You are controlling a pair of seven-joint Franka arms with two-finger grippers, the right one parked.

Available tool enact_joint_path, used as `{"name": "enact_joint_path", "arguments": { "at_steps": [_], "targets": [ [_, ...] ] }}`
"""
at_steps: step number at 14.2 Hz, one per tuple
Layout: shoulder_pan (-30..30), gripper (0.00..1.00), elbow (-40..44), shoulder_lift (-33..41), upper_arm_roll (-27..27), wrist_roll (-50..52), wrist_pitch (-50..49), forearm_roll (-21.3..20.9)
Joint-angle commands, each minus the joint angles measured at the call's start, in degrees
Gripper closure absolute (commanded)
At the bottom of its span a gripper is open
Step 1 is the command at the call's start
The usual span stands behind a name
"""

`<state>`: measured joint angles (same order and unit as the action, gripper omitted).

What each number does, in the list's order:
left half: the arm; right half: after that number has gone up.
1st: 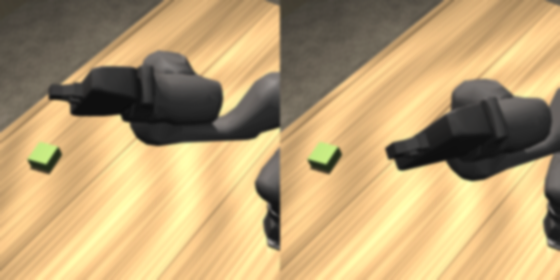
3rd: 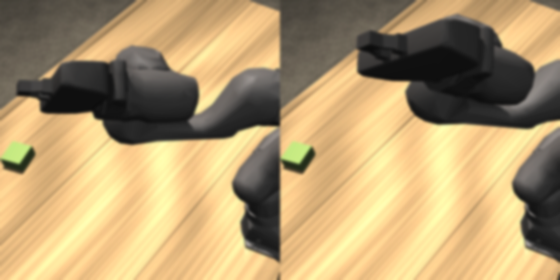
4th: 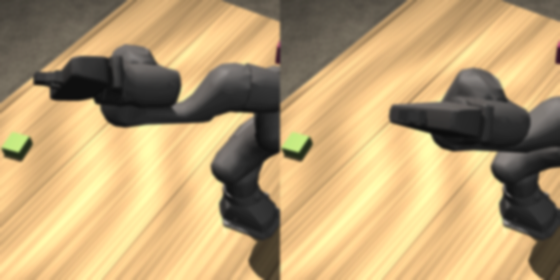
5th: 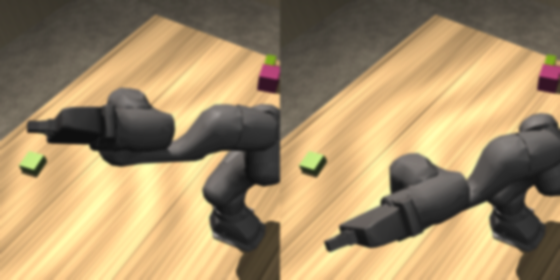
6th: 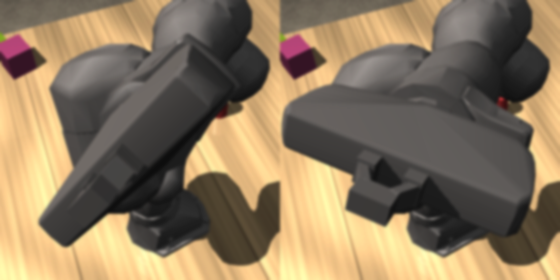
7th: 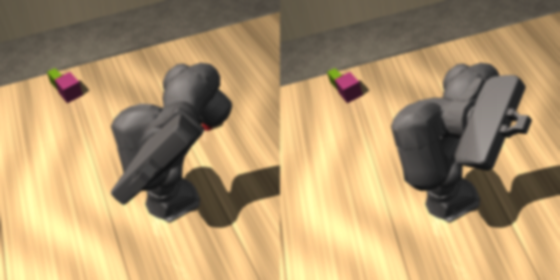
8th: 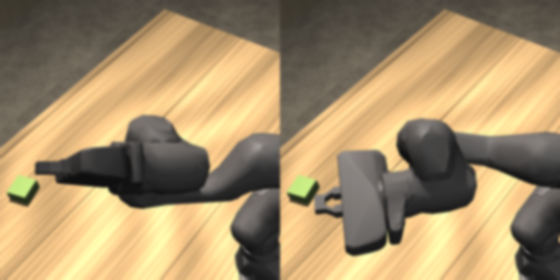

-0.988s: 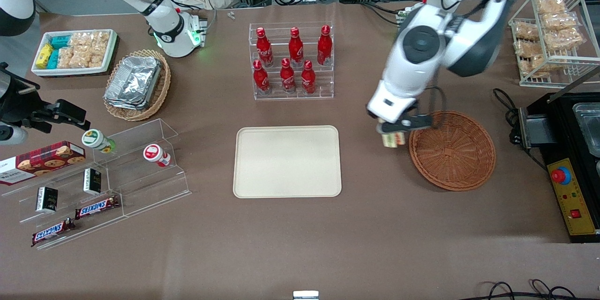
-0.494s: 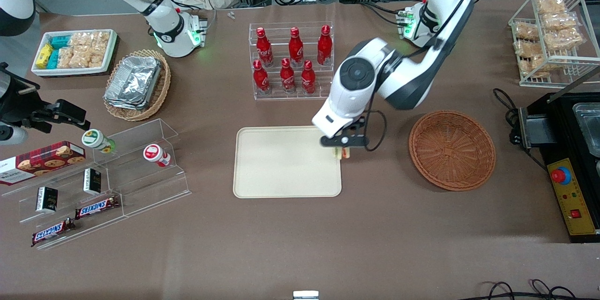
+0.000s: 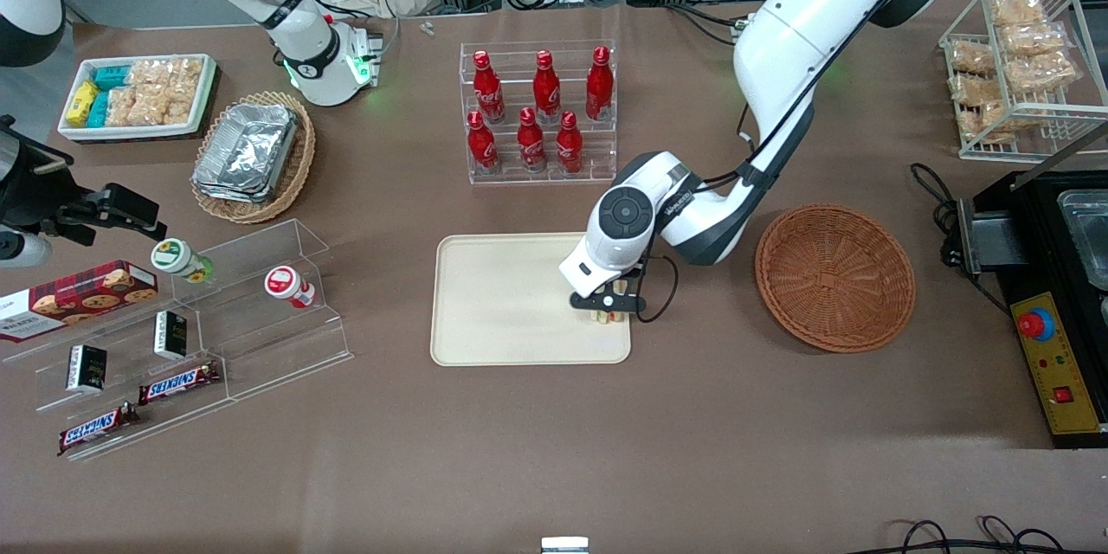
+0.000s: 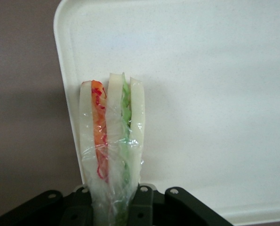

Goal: Place sandwich from basket to tray
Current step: 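Lower the sandwich onto the cream tray and open the left gripper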

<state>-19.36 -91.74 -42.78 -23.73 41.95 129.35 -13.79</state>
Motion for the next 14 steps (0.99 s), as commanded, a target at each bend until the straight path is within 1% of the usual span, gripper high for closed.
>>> {"name": "enact_joint_path", "arguments": {
  "at_steps": [1,2,3,4,5,9,12,14],
  "targets": [
    [-0.6,1.00,1.8,-1.3,0.2,0.8,-0.1,-1.5],
    [-0.6,0.91,1.8,-1.7,0.2,0.8,0.0,-1.4],
    [-0.6,0.51,1.9,-1.9,0.2,0.8,0.1,-1.3],
    [-0.7,0.27,1.9,-2.2,0.2,0.8,0.6,-1.4],
    [-0.6,0.00,1.8,-2.2,0.2,0.8,1.2,-1.4],
    [-0.5,0.00,2.8,-0.1,0.2,0.7,0.8,-2.0],
    [0.5,0.00,3.1,7.0,0.0,2.6,-4.8,-1.1],
    [0.8,0.00,3.0,13.4,0.0,2.7,-8.6,1.2]
  ]
}}
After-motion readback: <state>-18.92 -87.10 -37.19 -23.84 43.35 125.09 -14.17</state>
